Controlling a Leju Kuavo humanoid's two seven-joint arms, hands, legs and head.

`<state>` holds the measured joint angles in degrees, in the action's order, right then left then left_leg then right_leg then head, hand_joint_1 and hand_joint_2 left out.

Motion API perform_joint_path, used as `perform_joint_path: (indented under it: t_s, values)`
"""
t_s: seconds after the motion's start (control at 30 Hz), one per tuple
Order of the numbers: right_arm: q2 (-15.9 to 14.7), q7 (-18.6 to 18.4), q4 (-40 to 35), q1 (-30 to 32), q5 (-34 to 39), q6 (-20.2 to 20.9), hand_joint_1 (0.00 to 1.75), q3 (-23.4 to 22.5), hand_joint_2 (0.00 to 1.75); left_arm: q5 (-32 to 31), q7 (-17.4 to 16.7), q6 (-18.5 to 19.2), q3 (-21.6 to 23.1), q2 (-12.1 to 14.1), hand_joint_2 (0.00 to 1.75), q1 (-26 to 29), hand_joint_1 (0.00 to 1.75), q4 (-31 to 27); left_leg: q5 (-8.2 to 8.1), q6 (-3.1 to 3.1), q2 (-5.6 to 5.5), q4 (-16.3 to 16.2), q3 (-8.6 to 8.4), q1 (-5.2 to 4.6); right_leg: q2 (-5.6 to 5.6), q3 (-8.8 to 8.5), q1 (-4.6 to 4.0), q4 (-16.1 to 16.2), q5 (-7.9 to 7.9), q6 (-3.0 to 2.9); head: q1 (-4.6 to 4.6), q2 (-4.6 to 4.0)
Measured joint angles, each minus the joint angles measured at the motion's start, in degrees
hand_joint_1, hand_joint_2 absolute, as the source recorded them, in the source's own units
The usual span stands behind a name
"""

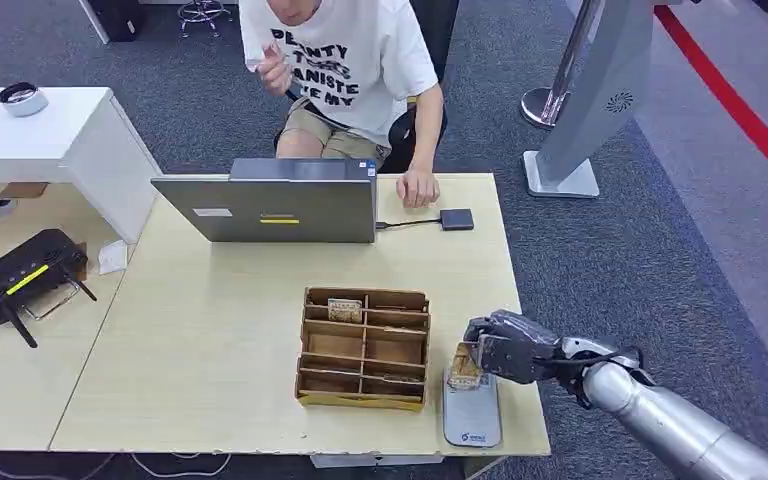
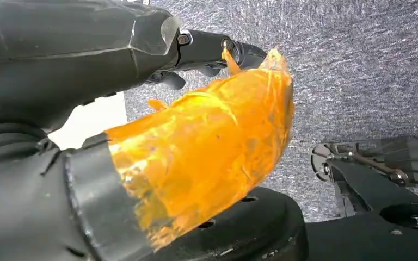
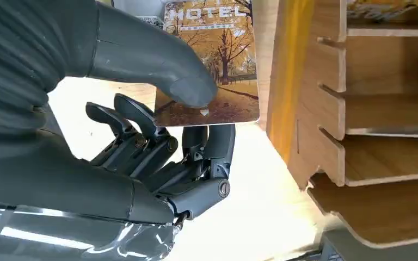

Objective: Pass the card to the sensor for recognition and then transmit it.

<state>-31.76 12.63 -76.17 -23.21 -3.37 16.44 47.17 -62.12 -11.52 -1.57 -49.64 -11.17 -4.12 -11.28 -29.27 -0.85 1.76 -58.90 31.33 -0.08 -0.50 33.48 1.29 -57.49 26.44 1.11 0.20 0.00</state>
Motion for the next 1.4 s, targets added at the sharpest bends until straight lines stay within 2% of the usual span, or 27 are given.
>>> perform_joint_path:
  t_s: [0.67,1.4]
  values:
    - [0.00,-0.77,0.68,-0.70,-1.40,0.59,1.75,3.24,1.75,-0.61,-0.04,0.00,0.00,0.00,0.00,-0.01,0.00,0.00,0.00,0.00,0.00,0.00,0.00,0.00,0.00,-0.01,0.00,0.00,0.00,0.00,0.00,0.00]
    - [0.94,-1.75,3.43,-0.71,-3.13,-1.40,1.75,7.10,1.75,-1.27,-0.04,-0.13,0.00,-0.02,0.00,-0.01,0.00,0.00,0.00,0.00,0.00,0.00,-0.02,0.00,0.00,-0.03,0.00,0.00,0.00,0.01,0.00,0.00]
